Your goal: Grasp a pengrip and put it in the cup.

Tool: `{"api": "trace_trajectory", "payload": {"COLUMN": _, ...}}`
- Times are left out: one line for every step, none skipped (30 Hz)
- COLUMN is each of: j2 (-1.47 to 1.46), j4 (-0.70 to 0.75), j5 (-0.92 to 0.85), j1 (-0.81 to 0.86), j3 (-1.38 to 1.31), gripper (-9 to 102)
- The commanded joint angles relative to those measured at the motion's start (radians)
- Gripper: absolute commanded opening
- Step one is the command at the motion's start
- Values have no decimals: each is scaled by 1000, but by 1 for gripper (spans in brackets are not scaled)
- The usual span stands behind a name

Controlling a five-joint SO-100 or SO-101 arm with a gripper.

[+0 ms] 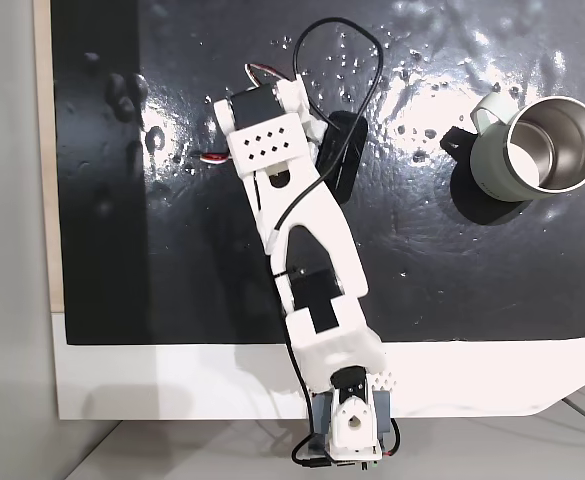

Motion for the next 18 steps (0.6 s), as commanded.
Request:
{"api": "trace_trajectory", "payload": {"j2": 255, "j4": 12, "j5": -35, "j1": -6, "j3": 31, "gripper": 0}}
{"api": "trace_trajectory", "payload": {"j2": 305, "j4": 12, "j5": -43, "j1": -9, "j3": 51, "gripper": 0}}
{"api": "trace_trajectory", "payload": {"j2": 353, "j4": 12, "j5": -54, "j1": -12, "j3": 69, "gripper": 0}}
{"api": "trace_trajectory", "payload": {"j2": 397, "j4": 11, "j5": -60, "j1": -14, "j3": 84, "gripper": 0}}
{"api": "trace_trajectory", "payload": {"j2": 437, "j4": 11, "j5": -64, "j1": -14, "j3": 100, "gripper": 0}}
{"api": "trace_trajectory", "payload": {"j2": 474, "j4": 11, "j5": -67, "j1": -14, "j3": 114, "gripper": 0}}
{"api": "trace_trajectory", "payload": {"j2": 509, "j4": 11, "j5": -72, "j1": -12, "j3": 129, "gripper": 0}}
{"api": "trace_trajectory", "payload": {"j2": 541, "j4": 11, "j5": -77, "j1": -9, "j3": 144, "gripper": 0}}
{"api": "trace_trajectory", "payload": {"j2": 569, "j4": 12, "j5": -80, "j1": -5, "j3": 158, "gripper": 0}}
{"api": "trace_trajectory", "payload": {"j2": 594, "j4": 14, "j5": -81, "j1": 0, "j3": 170, "gripper": 0}}
{"api": "trace_trajectory", "payload": {"j2": 612, "j4": 15, "j5": -86, "j1": 8, "j3": 178, "gripper": 0}}
{"api": "trace_trajectory", "payload": {"j2": 629, "j4": 18, "j5": -91, "j1": 17, "j3": 186, "gripper": 0}}
{"api": "trace_trajectory", "payload": {"j2": 644, "j4": 23, "j5": -97, "j1": 29, "j3": 190, "gripper": 0}}
{"api": "trace_trajectory", "payload": {"j2": 660, "j4": 28, "j5": -106, "j1": 43, "j3": 193, "gripper": 0}}
{"api": "trace_trajectory", "payload": {"j2": 673, "j4": 37, "j5": -114, "j1": 60, "j3": 196, "gripper": 0}}
{"api": "trace_trajectory", "payload": {"j2": 686, "j4": 46, "j5": -126, "j1": 80, "j3": 198, "gripper": 0}}
{"api": "trace_trajectory", "payload": {"j2": 696, "j4": 58, "j5": -137, "j1": 100, "j3": 199, "gripper": 0}}
{"api": "trace_trajectory", "payload": {"j2": 709, "j4": 69, "j5": -146, "j1": 126, "j3": 204, "gripper": 0}}
